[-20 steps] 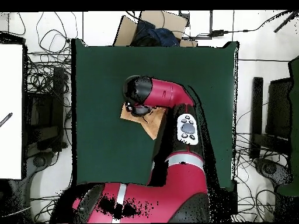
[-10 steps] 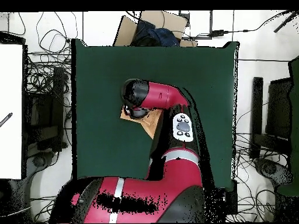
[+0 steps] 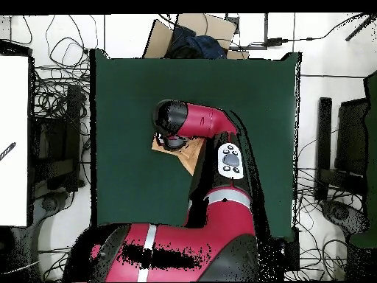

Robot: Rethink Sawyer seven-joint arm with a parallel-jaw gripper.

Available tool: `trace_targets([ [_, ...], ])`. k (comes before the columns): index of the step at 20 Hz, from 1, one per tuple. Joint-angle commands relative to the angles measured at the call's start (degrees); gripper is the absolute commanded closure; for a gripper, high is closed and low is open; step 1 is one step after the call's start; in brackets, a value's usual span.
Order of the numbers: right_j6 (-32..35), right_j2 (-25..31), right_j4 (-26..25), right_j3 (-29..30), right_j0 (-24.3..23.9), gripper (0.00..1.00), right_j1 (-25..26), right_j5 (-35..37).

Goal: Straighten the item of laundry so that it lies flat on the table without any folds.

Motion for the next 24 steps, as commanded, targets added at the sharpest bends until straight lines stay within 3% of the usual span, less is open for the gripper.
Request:
trace_targets([
  [1,7.7,4.0,1.0,0.1,0.9,0.00,-1.8,1.5],
  [6,8.4,3.8,1.3,-4.5,2.0,0.00,-2.3,5.3],
  [13,9.1,2.9,0.7,-6.5,3.3,0.00,-1.3,8.8],
  [24,12.5,2.9,3.2,-5.1,3.8,0.00,0.1,9.6],
])
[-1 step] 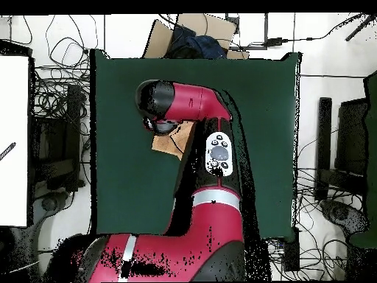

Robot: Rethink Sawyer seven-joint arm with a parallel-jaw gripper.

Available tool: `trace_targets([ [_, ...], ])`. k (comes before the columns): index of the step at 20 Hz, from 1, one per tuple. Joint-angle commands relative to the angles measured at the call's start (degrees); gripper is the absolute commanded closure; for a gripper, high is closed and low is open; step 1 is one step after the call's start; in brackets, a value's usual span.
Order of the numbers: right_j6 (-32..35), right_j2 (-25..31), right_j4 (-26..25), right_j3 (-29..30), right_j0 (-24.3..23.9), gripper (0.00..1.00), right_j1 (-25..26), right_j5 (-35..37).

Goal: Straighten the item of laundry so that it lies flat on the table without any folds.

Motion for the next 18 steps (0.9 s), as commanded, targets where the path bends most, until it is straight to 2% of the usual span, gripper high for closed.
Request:
trace_targets([
  [1,13.2,2.7,2.7,1.9,0.9,0.00,2.6,5.8],
  [5,11.6,2.8,2.1,1.6,0.8,0.00,4.9,3.9],
  [18,11.1,3.4,3.0,2.0,0.2,0.00,5.7,2.2],
])
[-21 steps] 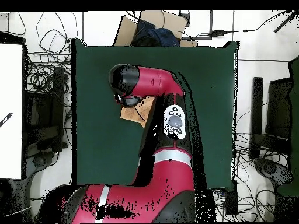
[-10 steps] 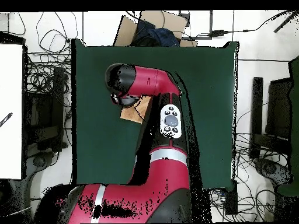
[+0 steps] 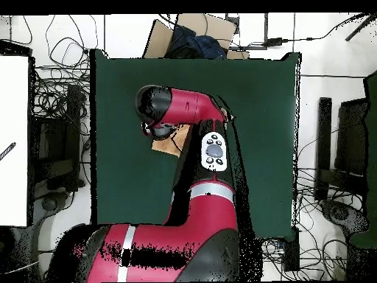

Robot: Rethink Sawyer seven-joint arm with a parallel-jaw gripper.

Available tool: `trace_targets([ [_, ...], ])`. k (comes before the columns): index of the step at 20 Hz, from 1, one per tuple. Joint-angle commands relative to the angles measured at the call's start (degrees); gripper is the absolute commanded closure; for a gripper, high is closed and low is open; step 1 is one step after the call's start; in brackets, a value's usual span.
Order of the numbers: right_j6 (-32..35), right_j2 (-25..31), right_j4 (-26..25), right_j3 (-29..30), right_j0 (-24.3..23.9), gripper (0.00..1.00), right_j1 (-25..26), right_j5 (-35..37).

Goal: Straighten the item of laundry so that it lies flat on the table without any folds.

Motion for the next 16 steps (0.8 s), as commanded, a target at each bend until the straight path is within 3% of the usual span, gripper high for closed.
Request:
trace_targets([
  [1,11.1,3.5,2.4,2.3,-0.4,0.00,2.1,1.4],
  [12,12.2,4.2,5.2,5.2,-1.2,0.00,2.3,-2.7],
  [16,10.5,2.8,3.5,1.5,-0.3,0.00,3.5,0.0],
])
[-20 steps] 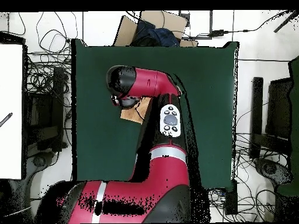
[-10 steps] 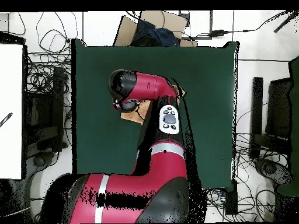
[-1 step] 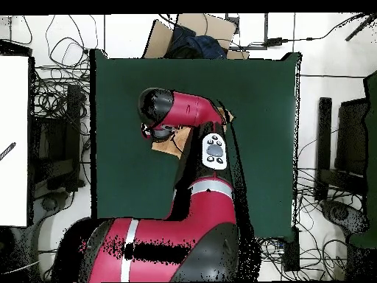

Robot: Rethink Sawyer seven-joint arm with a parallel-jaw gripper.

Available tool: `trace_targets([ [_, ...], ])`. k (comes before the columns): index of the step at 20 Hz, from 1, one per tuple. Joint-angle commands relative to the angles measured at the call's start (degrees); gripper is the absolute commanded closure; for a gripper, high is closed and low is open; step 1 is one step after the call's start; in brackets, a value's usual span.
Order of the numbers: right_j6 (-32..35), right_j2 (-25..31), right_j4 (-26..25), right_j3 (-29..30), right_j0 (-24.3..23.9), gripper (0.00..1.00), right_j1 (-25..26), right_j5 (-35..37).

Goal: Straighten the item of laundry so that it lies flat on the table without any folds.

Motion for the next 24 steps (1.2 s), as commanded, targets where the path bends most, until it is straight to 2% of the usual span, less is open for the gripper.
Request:
trace_targets([
  [1,9.8,2.6,0.3,-0.3,0.0,0.00,2.2,1.1],
  [11,8.6,3.4,0.7,-2.6,-0.8,0.00,3.9,2.6],
  [24,8.2,5.7,3.0,0.6,-2.4,0.00,3.9,-1.5],
])
